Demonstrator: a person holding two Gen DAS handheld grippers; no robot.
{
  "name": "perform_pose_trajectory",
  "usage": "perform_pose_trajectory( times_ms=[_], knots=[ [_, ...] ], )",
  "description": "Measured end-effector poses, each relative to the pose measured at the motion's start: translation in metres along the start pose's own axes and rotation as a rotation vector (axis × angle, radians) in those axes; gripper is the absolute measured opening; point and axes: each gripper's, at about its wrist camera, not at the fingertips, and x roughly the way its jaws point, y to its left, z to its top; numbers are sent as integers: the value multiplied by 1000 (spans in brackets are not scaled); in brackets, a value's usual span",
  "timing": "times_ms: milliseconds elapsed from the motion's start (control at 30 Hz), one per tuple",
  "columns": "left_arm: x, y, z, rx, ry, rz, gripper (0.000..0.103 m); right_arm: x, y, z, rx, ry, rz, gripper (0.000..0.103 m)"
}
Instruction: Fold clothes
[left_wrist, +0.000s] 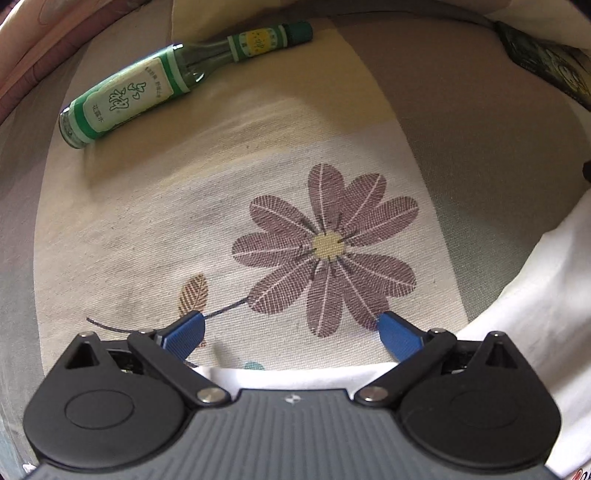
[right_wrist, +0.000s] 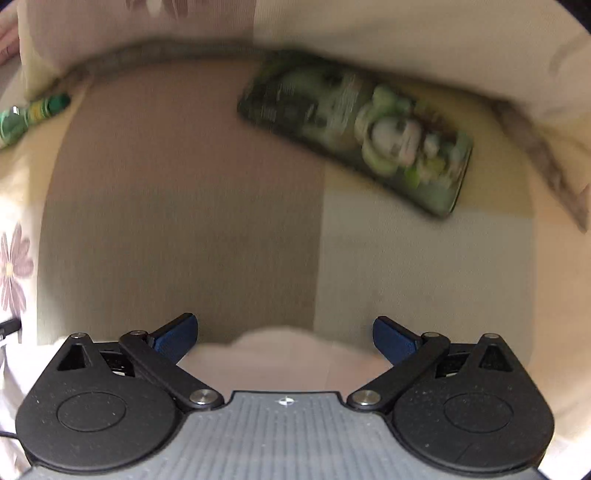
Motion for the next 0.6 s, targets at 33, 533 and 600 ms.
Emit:
perform_pose_trajectory(
  times_ms=[33, 533, 600],
  knots=[
    [0, 0, -3, -1, 24, -24, 100, 1, 4, -6, -29, 20, 3, 103],
    [-36, -8, -134, 70, 114, -121, 100, -29, 26, -164, -153, 205, 213, 103],
    [-40, -5, -148, 42, 108, -130, 100, -27, 24, -184, -127, 242, 266, 103]
  ],
)
